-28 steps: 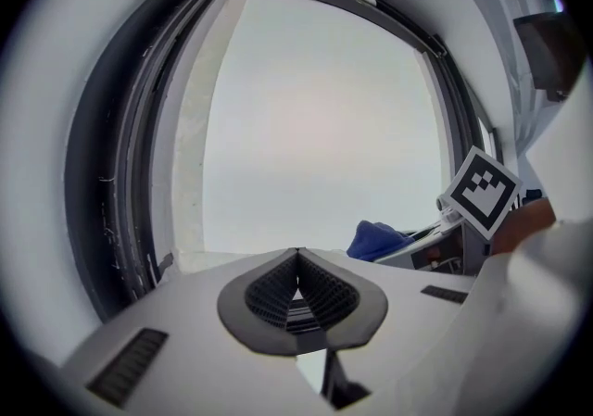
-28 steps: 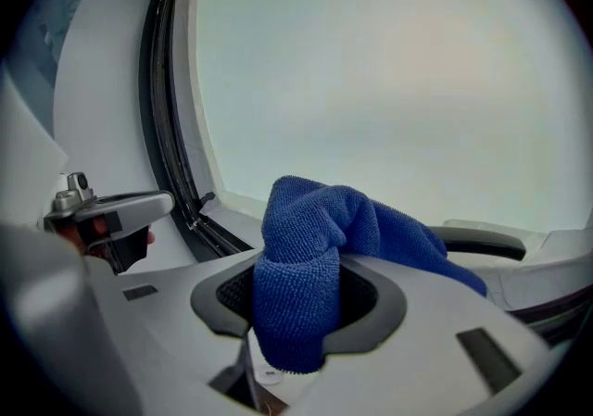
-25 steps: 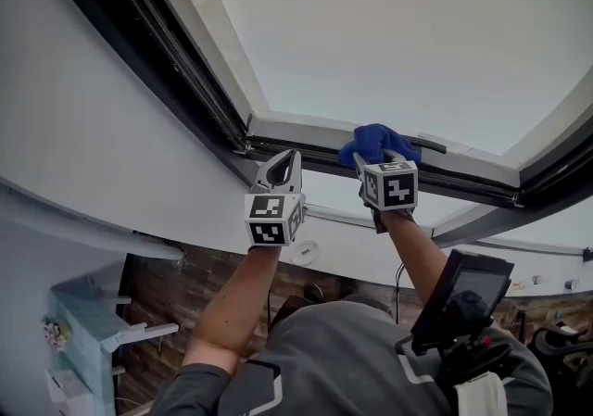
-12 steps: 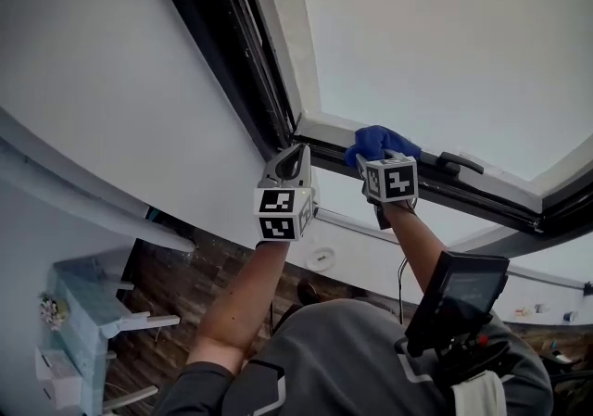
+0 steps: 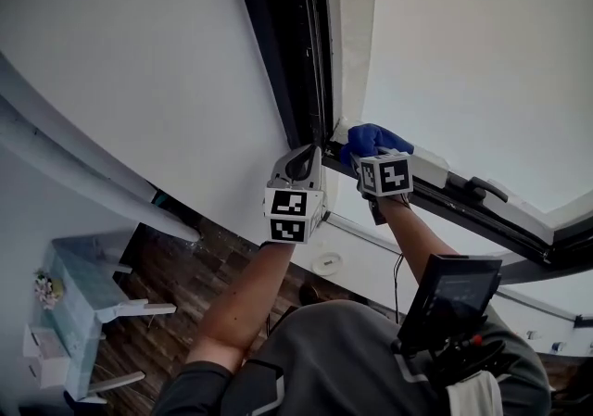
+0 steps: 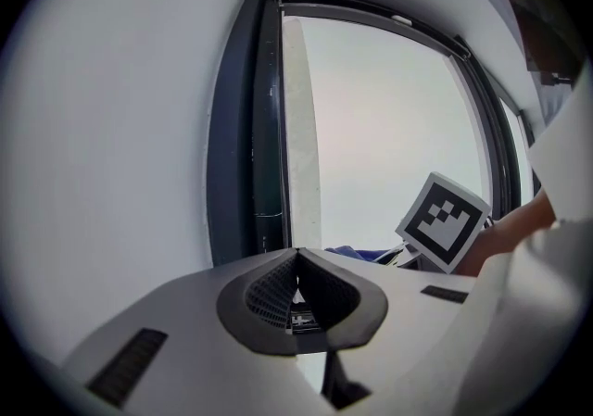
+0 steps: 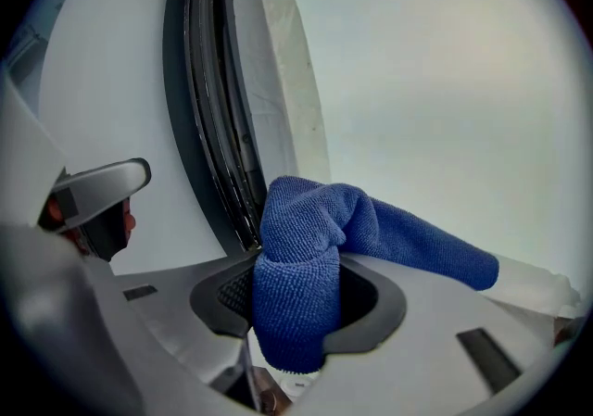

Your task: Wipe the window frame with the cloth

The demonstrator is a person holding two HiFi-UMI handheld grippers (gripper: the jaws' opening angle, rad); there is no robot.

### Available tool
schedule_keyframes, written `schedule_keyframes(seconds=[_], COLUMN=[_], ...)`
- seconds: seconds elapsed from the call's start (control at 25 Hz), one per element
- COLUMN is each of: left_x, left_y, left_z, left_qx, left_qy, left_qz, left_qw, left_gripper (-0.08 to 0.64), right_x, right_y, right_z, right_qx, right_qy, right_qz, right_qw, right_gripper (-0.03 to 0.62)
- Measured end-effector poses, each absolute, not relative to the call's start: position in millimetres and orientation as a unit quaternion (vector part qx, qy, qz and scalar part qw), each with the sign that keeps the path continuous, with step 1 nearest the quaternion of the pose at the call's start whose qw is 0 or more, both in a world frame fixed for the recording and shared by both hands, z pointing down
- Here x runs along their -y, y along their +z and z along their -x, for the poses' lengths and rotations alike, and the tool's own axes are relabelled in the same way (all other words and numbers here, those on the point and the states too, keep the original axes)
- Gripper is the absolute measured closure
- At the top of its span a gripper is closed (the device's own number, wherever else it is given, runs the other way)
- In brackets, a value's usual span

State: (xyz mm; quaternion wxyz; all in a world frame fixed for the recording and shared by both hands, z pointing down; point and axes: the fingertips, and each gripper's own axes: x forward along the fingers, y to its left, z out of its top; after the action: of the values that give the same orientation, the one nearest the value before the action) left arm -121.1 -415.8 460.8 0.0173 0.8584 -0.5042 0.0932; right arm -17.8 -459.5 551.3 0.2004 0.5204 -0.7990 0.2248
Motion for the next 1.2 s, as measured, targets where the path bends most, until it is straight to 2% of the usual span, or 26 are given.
schedule_keyframes(seconds=[0.32, 0.6, 0.92, 1.2], left_x=[421.3, 415.8, 400.4, 398.4], left_y=[455.6, 450.8, 440.6, 449.2], left_z=[139.2, 141.4, 150.1, 148.4], left_qx=[0.512, 0.511, 0.543, 0.550], left_qy=[0.097, 0.097, 0.051, 0.077], left_qz=[-0.853, -0.854, -0.838, -0.832], left_qw=[0.000, -0.005, 0.019, 0.011], left_gripper=[0.551, 0.551, 0.551, 0.551], right_x=[479.5, 479.9, 436.4, 454.5], right_y=[552.8, 547.5, 499.6, 520.0], right_z=[63.0, 64.9, 45.3, 56.7], right_qx=[0.825, 0.831, 0.856, 0.871], right_qy=[0.205, 0.203, 0.216, 0.208], right_qz=[-0.482, -0.474, -0.455, -0.419], right_qw=[0.211, 0.208, 0.117, 0.146], right_gripper=[0.420, 0.420, 0.420, 0.420])
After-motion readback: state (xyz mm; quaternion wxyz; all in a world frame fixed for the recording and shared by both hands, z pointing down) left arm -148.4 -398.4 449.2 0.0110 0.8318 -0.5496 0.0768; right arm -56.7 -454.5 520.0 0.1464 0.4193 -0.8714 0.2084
